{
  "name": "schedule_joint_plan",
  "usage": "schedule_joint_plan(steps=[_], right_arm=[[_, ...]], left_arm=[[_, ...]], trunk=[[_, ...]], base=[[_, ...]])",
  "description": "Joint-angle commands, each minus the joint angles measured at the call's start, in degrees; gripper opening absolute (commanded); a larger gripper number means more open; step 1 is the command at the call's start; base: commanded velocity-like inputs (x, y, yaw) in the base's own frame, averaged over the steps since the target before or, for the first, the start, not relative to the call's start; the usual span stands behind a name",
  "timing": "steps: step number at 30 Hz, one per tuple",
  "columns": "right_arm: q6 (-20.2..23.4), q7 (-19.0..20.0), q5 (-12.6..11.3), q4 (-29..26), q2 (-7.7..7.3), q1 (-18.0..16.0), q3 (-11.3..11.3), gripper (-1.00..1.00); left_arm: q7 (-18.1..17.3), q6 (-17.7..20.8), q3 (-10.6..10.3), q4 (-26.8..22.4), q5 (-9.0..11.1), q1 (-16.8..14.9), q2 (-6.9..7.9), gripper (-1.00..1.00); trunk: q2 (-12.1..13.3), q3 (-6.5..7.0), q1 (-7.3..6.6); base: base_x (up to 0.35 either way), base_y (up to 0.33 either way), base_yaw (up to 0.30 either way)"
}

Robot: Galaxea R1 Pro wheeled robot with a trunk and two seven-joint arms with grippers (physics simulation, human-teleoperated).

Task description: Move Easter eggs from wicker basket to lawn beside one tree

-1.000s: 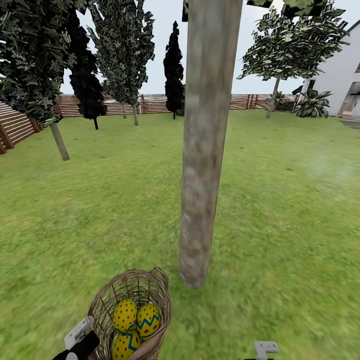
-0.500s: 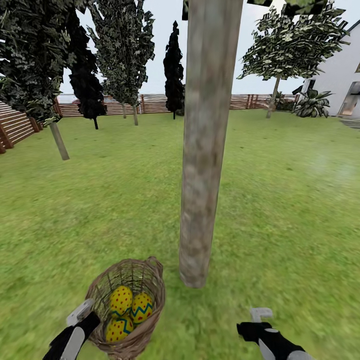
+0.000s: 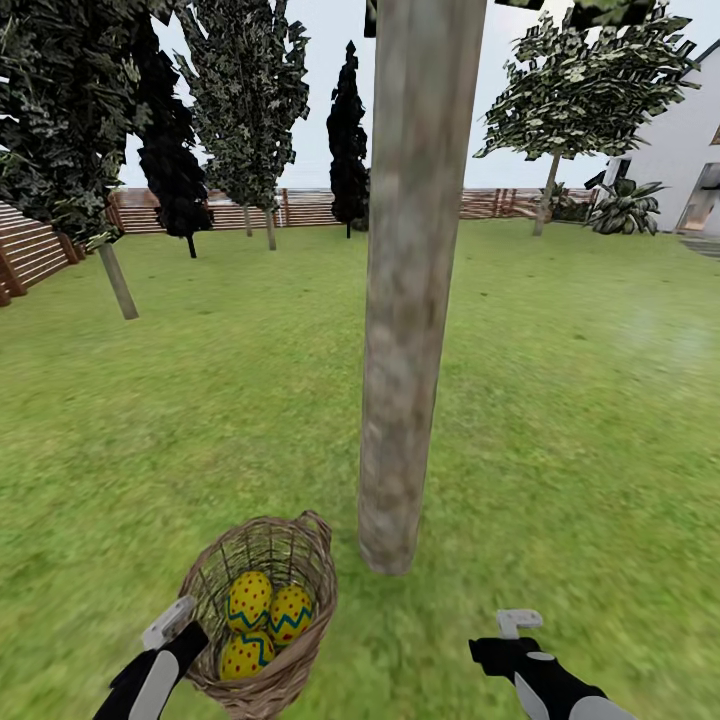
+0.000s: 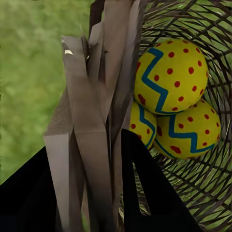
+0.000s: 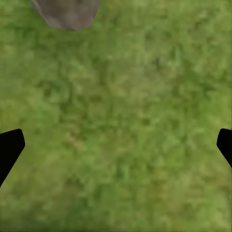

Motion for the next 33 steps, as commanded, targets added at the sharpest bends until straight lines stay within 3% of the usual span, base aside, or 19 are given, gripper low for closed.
schedule_joint_plan(steps=[1, 10, 33], right_arm=[[-0.08, 0.19, 0.48, 0.00, 0.00, -0.04, -0.48, 1.00], [-2.67, 0.10, 0.48, 0.16, 0.09, -0.04, -0.39, 1.00], [-2.72, 0.10, 0.48, 0.34, -0.17, -0.04, -0.39, 1.00]], left_arm=[[0.23, 0.20, 0.13, -0.17, 0.78, -0.03, -0.07, -1.00], [0.23, 0.04, 0.13, -0.18, 0.76, -0.12, -0.08, -1.00], [0.22, -0.27, 0.22, 0.87, 0.76, -0.12, 0.45, -1.00]], trunk=[[-0.47, -0.25, 0.23], [-4.08, -1.87, 2.21], [-13.30, -6.00, 7.26]], base=[[0.000, 0.000, 0.000], [0.000, 0.000, 0.000], [0.000, 0.000, 0.000]])
